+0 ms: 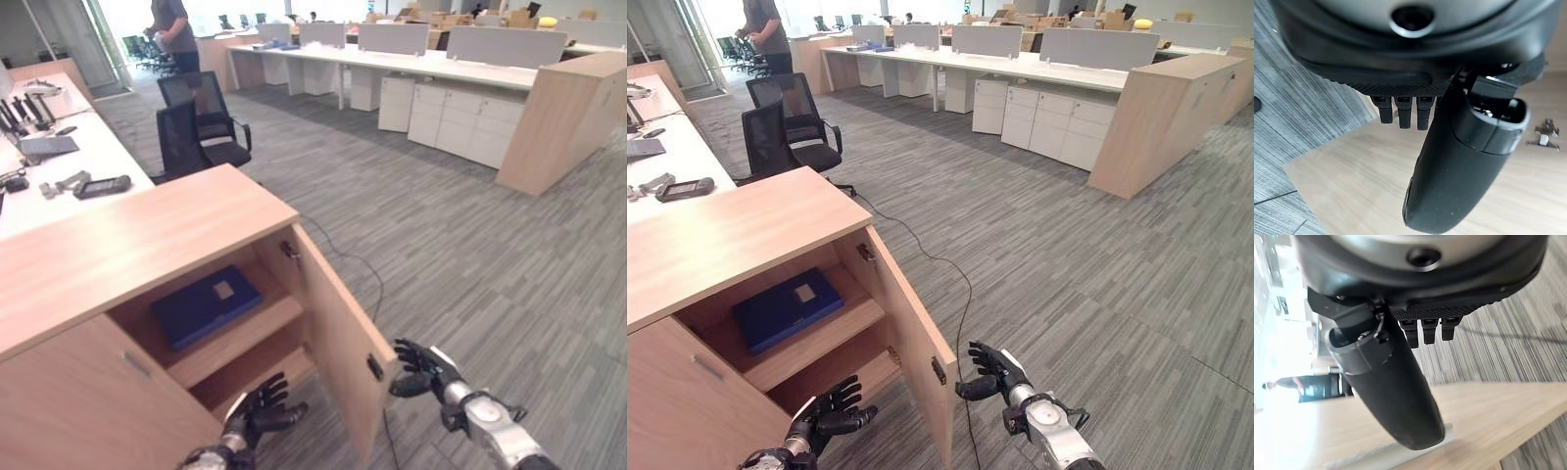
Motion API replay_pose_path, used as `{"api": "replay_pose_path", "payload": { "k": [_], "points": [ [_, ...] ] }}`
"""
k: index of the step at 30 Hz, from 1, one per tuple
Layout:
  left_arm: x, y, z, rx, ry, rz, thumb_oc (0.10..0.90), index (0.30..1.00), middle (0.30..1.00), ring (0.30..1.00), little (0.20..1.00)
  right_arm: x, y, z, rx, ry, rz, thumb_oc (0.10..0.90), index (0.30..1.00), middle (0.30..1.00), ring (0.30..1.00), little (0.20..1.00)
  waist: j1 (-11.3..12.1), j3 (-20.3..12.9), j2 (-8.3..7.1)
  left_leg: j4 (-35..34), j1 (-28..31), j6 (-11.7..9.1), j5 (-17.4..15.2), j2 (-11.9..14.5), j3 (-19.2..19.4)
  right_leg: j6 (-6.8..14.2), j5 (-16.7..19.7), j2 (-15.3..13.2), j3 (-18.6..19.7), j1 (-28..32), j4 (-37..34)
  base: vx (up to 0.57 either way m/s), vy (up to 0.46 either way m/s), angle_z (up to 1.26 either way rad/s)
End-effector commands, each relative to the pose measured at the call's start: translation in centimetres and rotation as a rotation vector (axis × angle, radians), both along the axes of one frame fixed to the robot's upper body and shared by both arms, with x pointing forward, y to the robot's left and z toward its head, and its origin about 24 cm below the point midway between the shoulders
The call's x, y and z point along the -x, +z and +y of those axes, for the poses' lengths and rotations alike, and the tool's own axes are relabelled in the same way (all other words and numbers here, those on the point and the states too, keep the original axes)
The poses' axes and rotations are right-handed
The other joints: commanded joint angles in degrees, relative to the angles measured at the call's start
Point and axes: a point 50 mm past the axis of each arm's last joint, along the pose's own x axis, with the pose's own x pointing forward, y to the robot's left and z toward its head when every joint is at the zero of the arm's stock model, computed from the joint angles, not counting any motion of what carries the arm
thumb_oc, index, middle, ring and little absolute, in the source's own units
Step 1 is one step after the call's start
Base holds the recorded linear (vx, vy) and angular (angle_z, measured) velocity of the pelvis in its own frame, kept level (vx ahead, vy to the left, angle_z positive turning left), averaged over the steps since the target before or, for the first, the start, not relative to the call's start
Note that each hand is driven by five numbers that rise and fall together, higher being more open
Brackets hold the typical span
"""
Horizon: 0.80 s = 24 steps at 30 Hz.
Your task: Put the empty folder in the office cabinet
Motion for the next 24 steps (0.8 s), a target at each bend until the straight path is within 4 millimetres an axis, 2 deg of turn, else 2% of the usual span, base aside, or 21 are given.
{"api": "replay_pose_path", "payload": {
  "k": [1,2,3,4,5,6,8,9,10,11,12,13,15,16,18,19,20,21,22,23,24],
  "points": [
    [-5.5,3.3,1.9,-0.033,0.088,-0.227,0.8,0.9,0.9,0.9,0.9,-4.2,5.6,4.5,-0.147,0.137,-0.324,0.8,0.9,0.9,0.9,0.9,4.0,3.3,-3.54,3.9,-2.1,-5.3,-2.5,0.9,-0.7,2.6,-6.3,-2.9,-2.1,0.1,1.7,-0.17,0.012,0.52],
    [-5.9,3.3,1.7,-0.025,0.102,-0.235,0.8,0.9,0.9,0.9,0.9,-4.2,5.7,4.4,-0.135,0.14,-0.334,0.8,0.9,0.9,0.9,0.9,3.9,4.3,-3.82,7.4,-5.6,-5.9,-2.1,1.0,0.7,2.6,-6.2,-3.7,-4.1,-0.2,1.7,-0.21,0.059,0.72],
    [-6.2,3.4,1.5,-0.013,0.112,-0.238,0.8,0.9,0.9,0.9,0.9,-4.3,5.8,4.5,-0.131,0.14,-0.341,0.8,0.9,0.9,0.9,0.9,3.6,4.9,-4.01,8.9,-7.0,-5.7,-1.3,2.1,4.4,2.7,-6.0,-4.4,-5.6,-0.4,1.8,-0.25,0.105,1.14],
    [-6.4,3.4,1.4,-0.017,0.124,-0.239,0.8,0.9,0.9,0.9,0.9,-4.5,5.9,4.7,-0.12,0.139,-0.349,0.8,0.9,0.9,0.9,0.9,1.7,5.0,-4.65,12.0,-7.0,-5.2,-1.5,7.1,17.3,3.1,-5.2,-6.0,-9.8,-0.8,1.8,-0.15,0.077,1.19],
    [-6.4,3.4,1.4,-0.018,0.125,-0.239,0.8,0.9,0.9,0.9,0.9,-4.5,5.9,4.7,-0.12,0.14,-0.349,0.8,0.9,0.9,0.9,0.9,1.9,5.0,-4.64,12.3,-7.0,-5.3,-1.7,7.3,17.5,3.1,-5.2,-5.9,-9.5,-0.8,1.8,-0.11,0.072,1.54],
    [-6.2,3.4,1.7,-0.029,0.129,-0.235,0.8,0.9,0.9,0.9,0.9,-4.6,6.0,5.0,-0.121,0.146,-0.35,0.8,0.9,0.9,0.9,0.9,1.5,5.0,-4.8,14.4,-6.4,-5.2,-2.1,9.9,23.0,3.0,-5.3,-6.3,-11.5,-0.4,1.9,-0.05,0.042,1.1],
    [-5.8,3.3,2.0,-0.045,0.129,-0.225,0.8,0.9,0.9,0.9,0.9,-4.6,6.0,5.3,-0.132,0.143,-0.346,0.8,0.9,0.9,0.9,0.9,1.3,4.7,-4.86,16.7,-5.9,-5.4,-2.3,12.0,26.8,2.6,-5.2,-6.9,-13.8,0.2,2.2,-0.03,0.112,0.85],
    [-5.4,3.0,2.2,-0.058,0.12,-0.206,0.8,0.9,0.9,0.9,0.9,-4.6,6.1,5.4,-0.143,0.139,-0.349,0.8,0.9,0.9,0.9,0.9,1.7,3.8,-4.57,15.7,-4.9,-5.6,-3.5,11.7,26.8,2.3,-5.6,-7.5,-16.8,1.1,2.9,0.01,0.124,1.02],
    [-5.4,3.0,2.2,-0.059,0.119,-0.206,0.8,0.9,0.9,0.9,0.9,-4.6,6.1,5.4,-0.143,0.139,-0.348,0.8,0.9,0.9,0.9,0.9,1.5,3.8,-4.6,15.6,-4.9,-5.6,-3.4,11.6,26.6,2.3,-5.6,-7.5,-17.0,1.2,2.9,0.07,0.193,1.38],
    [-5.3,3.0,2.1,-0.071,0.088,-0.201,0.8,0.9,0.9,0.9,0.9,-4.5,6.1,5.3,-0.165,0.113,-0.348,0.8,0.9,0.9,0.9,0.9,2.0,2.8,-4.23,11.7,-3.7,-5.2,-3.8,10.0,25.8,2.7,-5.5,-7.7,-19.3,1.8,3.5,0.06,0.107,1.44],
    [-5.3,3.0,2.1,-0.071,0.087,-0.2,0.8,0.9,0.9,0.9,0.9,-4.5,6.1,5.3,-0.165,0.113,-0.348,0.8,0.9,0.9,0.9,0.9,1.8,2.7,-4.31,11.4,-3.7,-5.1,-3.7,9.9,25.7,2.8,-5.5,-7.8,-19.5,1.9,3.5,0.11,0.23,1.27],
    [-5.3,3.1,2.3,-0.093,0.06,-0.199,0.8,0.9,0.9,0.9,0.9,-4.6,6.0,5.0,-0.175,0.075,-0.345,0.8,0.9,0.9,0.9,0.9,3.0,2.3,-4.92,10.3,-3.8,-4.3,-4.1,7.9,23.9,3.2,-5.2,-8.7,-20.9,2.1,5.0,0.06,0.128,1.06],
    [-5.5,3.2,2.4,-0.104,0.047,-0.199,0.8,0.9,0.9,0.9,0.9,-4.6,5.9,4.9,-0.184,0.052,-0.341,0.8,0.9,0.9,0.9,0.9,3.4,2.2,-5.44,10.1,-4.1,-3.8,-4.4,7.1,23.1,3.4,-5.3,-9.3,-21.7,2.2,6.0,0.1,0.129,0.83],
    [-5.5,3.3,2.4,-0.11,0.039,-0.202,0.8,0.9,0.9,0.9,0.9,-4.8,5.9,4.8,-0.192,0.035,-0.342,0.8,0.9,0.9,0.9,0.9,3.9,2.0,-5.79,9.6,-3.6,-3.9,-5.7,6.3,21.4,3.9,-6.3,-9.4,-21.0,2.8,6.7,0.14,0.202,0.81],
    [-5.7,3.8,2.6,-0.124,0.0,-0.218,0.8,0.9,0.9,0.9,0.9,-5.3,6.2,4.2,-0.206,-0.029,-0.363,0.8,0.9,0.9,0.9,0.9,5.5,2.4,-6.47,8.2,-3.4,-1.9,-6.8,3.9,19.3,5.2,-6.9,-11.9,-22.6,1.1,13.2,0.05,0.256,0.63],
    [-5.8,3.9,2.7,-0.132,-0.014,-0.219,0.8,0.9,0.9,0.9,0.9,-5.6,6.4,3.9,-0.212,-0.061,-0.37,0.8,0.9,0.9,0.9,0.9,6.0,2.7,-6.44,7.8,-3.8,-0.3,-6.4,3.0,19.4,5.7,-5.0,-13.8,-23.9,-0.8,17.1,0.04,0.152,0.78],
    [-5.8,3.9,2.7,-0.132,-0.014,-0.218,0.8,0.9,0.9,0.9,0.9,-5.6,6.4,3.9,-0.213,-0.061,-0.37,0.8,0.9,0.9,0.9,0.9,5.8,2.5,-6.7,7.4,-3.2,-0.6,-7.5,2.6,18.4,6.5,-6.2,-14.0,-22.6,-0.8,17.8,0.02,0.241,0.9],
    [-5.8,4.1,2.9,-0.138,-0.022,-0.225,0.8,0.9,0.9,0.9,0.9,-6.5,6.9,3.5,-0.203,-0.096,-0.39,0.8,0.9,0.9,0.9,0.9,5.9,3.2,-6.37,6.8,-2.9,1.4,-7.1,1.2,18.2,8.2,-0.7,-16.9,-22.2,-3.9,24.8,0.07,0.155,0.63],
    [-5.9,4.1,2.9,-0.138,-0.022,-0.226,0.8,0.9,0.9,0.9,0.9,-6.5,6.9,3.5,-0.203,-0.096,-0.39,0.8,0.9,0.9,0.9,0.9,6.0,3.2,-6.52,6.8,-2.9,1.5,-7.2,1.0,18.3,8.3,-0.8,-17.2,-22.0,-4.1,25.1,0.05,0.221,0.51],
    [-6.0,4.2,3.0,-0.152,-0.032,-0.228,0.8,0.9,0.9,0.9,0.9,-7.1,7.3,2.7,-0.19,-0.139,-0.411,0.8,0.9,0.9,0.9,0.9,5.7,3.8,-5.86,6.1,-2.3,2.2,-7.1,0.8,16.8,9.9,1.1,-16.7,-16.9,-7.2,29.4,0.04,0.063,0.3],
    [-6.1,4.2,3.0,-0.151,-0.033,-0.23,0.8,0.9,0.9,0.9,0.9,-7.2,7.3,2.7,-0.19,-0.139,-0.412,0.8,0.9,0.9,0.9,0.9,5.8,3.7,-5.76,6.1,-2.6,2.2,-6.9,0.9,16.8,9.9,1.4,-16.5,-16.9,-7.3,29.1,0.13,0.094,0.66]
  ]
}}
